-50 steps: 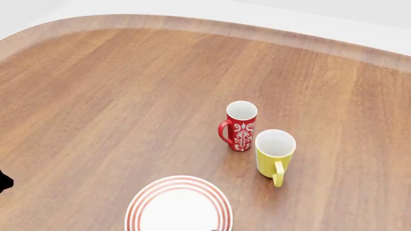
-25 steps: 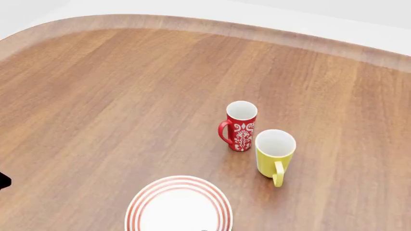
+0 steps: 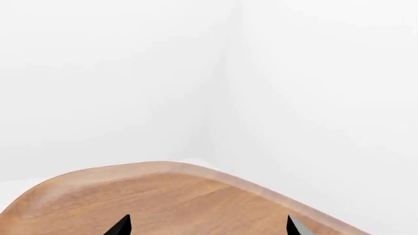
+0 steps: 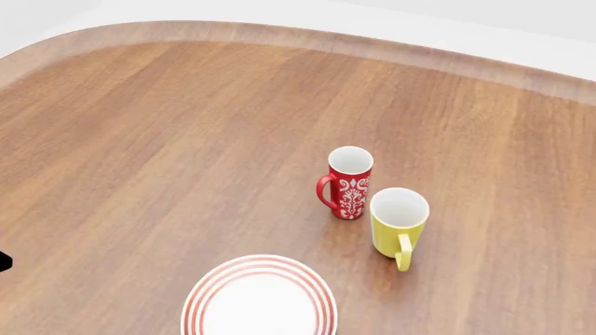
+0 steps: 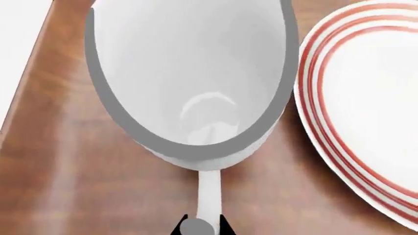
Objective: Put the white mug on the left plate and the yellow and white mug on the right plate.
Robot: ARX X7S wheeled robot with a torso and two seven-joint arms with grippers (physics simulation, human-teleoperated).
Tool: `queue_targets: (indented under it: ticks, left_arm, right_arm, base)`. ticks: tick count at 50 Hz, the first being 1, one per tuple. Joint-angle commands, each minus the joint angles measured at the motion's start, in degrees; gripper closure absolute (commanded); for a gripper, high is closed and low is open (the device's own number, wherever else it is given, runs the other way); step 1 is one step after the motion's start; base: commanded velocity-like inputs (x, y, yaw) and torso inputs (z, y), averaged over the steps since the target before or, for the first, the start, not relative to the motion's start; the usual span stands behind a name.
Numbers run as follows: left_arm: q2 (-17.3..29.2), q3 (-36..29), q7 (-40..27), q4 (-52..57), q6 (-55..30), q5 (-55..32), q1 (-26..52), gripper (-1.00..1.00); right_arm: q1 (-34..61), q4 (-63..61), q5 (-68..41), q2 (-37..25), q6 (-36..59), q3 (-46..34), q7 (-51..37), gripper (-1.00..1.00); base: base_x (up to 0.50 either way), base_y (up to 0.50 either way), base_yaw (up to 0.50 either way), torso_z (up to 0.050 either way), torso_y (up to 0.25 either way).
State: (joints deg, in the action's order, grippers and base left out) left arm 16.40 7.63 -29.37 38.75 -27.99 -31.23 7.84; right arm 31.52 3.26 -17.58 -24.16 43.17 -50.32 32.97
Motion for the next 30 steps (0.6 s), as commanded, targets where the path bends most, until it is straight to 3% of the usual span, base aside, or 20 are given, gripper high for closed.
queue_targets:
  ticks: [1,6,17,30]
  left_arm:
    - [0.16,-0.23,-0.09,-0.45,0.39,-0.03,0.16,-1.00]
    - [0.21,-0.36,-0.12,-0.70,0.54,-0.05,0.31,-1.00]
    - [0.37,-0.45,-0.23,-1.08,0.84,-0.23,0.53,-1.00]
    - [1.03,0.16,0.17,-1.58,1.28,-1.04,0.70,-1.00]
  right_arm:
    - [0.35,-6.91,1.13,-1.48,1.03,-0.89,-1.74,1.00]
    - [0.48,-12.29,3.30,-2.38,2.65,-2.48,-3.94,1.00]
    - [1.40,-23.37,0.97,-4.27,8.01,4.50,-8.47,1.00]
    - [1.41,-17.20,-2.05,-3.23,5.30,16.69,-12.91,1.00]
  base:
    - [0.00,0.00,0.00,0.000,0.000]
    - [0.00,0.00,0.00,0.000,0.000]
    - [0.00,0.00,0.00,0.000,0.000]
    - [0.00,0.00,0.00,0.000,0.000]
